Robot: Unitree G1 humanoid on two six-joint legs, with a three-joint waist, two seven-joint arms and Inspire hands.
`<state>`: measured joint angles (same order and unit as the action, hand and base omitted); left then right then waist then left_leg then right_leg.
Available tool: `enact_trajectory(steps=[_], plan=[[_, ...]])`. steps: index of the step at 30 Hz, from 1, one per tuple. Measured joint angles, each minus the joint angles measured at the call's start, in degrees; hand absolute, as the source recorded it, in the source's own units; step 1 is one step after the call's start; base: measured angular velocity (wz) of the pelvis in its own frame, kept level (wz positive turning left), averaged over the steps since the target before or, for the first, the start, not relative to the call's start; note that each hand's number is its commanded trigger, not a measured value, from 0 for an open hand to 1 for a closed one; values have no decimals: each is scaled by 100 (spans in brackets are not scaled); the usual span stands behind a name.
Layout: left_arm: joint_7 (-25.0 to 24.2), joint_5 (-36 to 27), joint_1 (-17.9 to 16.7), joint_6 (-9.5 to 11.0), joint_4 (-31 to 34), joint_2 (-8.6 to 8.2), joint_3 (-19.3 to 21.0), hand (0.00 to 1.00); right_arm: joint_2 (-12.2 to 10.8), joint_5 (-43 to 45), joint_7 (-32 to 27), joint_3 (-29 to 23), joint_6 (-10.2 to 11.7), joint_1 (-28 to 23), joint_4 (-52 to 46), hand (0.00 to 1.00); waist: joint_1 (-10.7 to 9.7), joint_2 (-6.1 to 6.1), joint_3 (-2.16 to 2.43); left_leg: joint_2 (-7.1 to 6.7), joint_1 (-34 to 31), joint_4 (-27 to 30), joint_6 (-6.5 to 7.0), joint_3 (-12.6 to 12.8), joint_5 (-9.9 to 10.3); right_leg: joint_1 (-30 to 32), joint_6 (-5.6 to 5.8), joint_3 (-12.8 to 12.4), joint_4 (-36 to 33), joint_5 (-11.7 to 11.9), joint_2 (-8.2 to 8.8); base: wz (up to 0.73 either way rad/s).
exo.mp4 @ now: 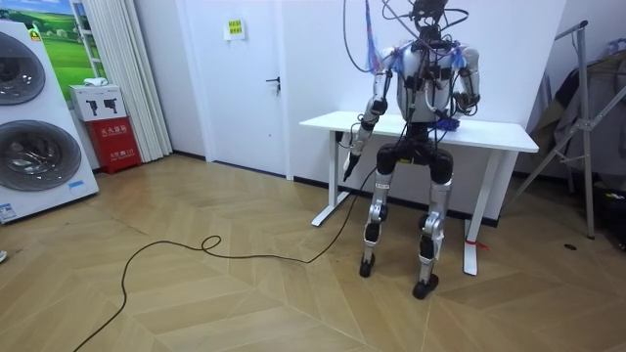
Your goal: Wipe table
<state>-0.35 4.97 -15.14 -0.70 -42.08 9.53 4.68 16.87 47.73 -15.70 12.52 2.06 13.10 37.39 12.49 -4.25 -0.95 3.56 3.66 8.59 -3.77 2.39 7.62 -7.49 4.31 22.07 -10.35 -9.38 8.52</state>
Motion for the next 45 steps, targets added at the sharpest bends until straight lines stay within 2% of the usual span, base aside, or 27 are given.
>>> enact_trajectory(steps=[5, 7, 9, 15, 19, 21, 24, 28, 30, 31, 32, 35, 40, 45], plan=[[-1, 45, 140, 58, 16, -8, -50, 0, -81, -16, -191, -61, 160, -325, -189, 0, -179, -26, 26, -10, 6, 0, 0, 94, 0, 1, 1, -112, 80, 1, -3, -7], [-6, 85, 141, 67, 16, -9, -49, 0, -87, 13, -230, -112, 234, -462, -281, 0, -278, 5, 34, -9, 7, 0, 0, 155, 1, 18, 1, -145, 79, 1, -5, -8], [-18, 99, 130, 79, 16, -16, -48, 0, -115, 135, -256, -360, 353, -693, -402, 0, -408, 86, 78, -4, 15, -14, 11, 217, 20, 19, 9, -155, 79, 1, -3, -2], [-14, 79, 81, 90, 20, -15, -11, 0, -136, 80, -255, -902, 460, -1155, -628, 0, -544, 254, 136, -1, 179, -96, 18, 325, 25, -17, 25, -332, 58, 4, -9, -12], [-28, 78, 75, 97, 19, -25, -6, 0, -139, 143, -52, -1110, 452, -1349, -899, 0, -633, 246, 137, 1, 195, -93, 20, 416, 25, 17, 46, -485, 42, -7, -16, -16], [-28, 27, 63, 102, 17, -37, 43, 0, -137, 131, -16, -1253, 424, -1570, -1210, 0, -702, 202, 138, 2, 199, -101, 32, 502, 32, 93, 50, -587, 35, 1, -23, -17], [-35, 14, -33, 109, 23, -141, 209, 0, -136, -57, 152, -1513, 413, -1862, -1886, 0, -806, 197, 133, 0, 197, -121, 50, 638, 44, 167, 46, -778, 13, 23, -35, -27], [-37, 20, -66, 216, -5, -204, 327, 0, -136, -243, 278, -1924, 412, -1898, -2749, 0, -988, 163, 88, 1, 195, -128, 50, 802, 44, 281, 42, -940, -42, 24, -35, -22], [-37, 22, -83, 279, -19, -202, 400, 0, -133, -311, 242, -2215, 416, -1896, -3271, 2, -1074, 101, 67, 7, 215, -131, 49, 908, 45, 291, 43, -982, -34, 24, -36, -11], [-37, 21, -83, 279, -33, -202, 413, 0, -133, -327, 233, -2268, 417, -1896, -3364, 9, -1074, 87, 64, 11, 225, -131, 48, 953, 46, 299, 42, -1014, -34, 24, -41, -20], [-37, 21, -87, 280, -82, -197, 436, 0, -124, -353, 179, -2309, 418, -1896, -3498, 100, -1066, 73, 61, 21, 249, -131, 35, 996, 58, 305, 41, -1066, -35, 25, -53, -21], [-37, 20, -85, 280, -177, -203, 441, 0, -125, -384, 150, -2311, 414, -1900, -3604, 100, -1111, 73, 57, 47, 279, -132, 30, 1029, 112, 306, 40, -1096, -37, 25, -80, -10], [-36, 18, -81, 285, -227, -209, 431, 0, -128, -454, 237, -2158, 406, -1920, -3604, 100, -1054, 107, 57, 83, 282, -132, 28, 1069, 176, 344, 31, -1119, -51, 32, -107, -5], [-38, 14, -72, 305, -335, -210, 333, 0, -133, -497, 464, -1667, 348, -2085, -3503, 100, -1035, 158, 58, 86, 298, -132, 29, 1059, 180, 313, 26, -1108, -50, 36, -111, 0]])
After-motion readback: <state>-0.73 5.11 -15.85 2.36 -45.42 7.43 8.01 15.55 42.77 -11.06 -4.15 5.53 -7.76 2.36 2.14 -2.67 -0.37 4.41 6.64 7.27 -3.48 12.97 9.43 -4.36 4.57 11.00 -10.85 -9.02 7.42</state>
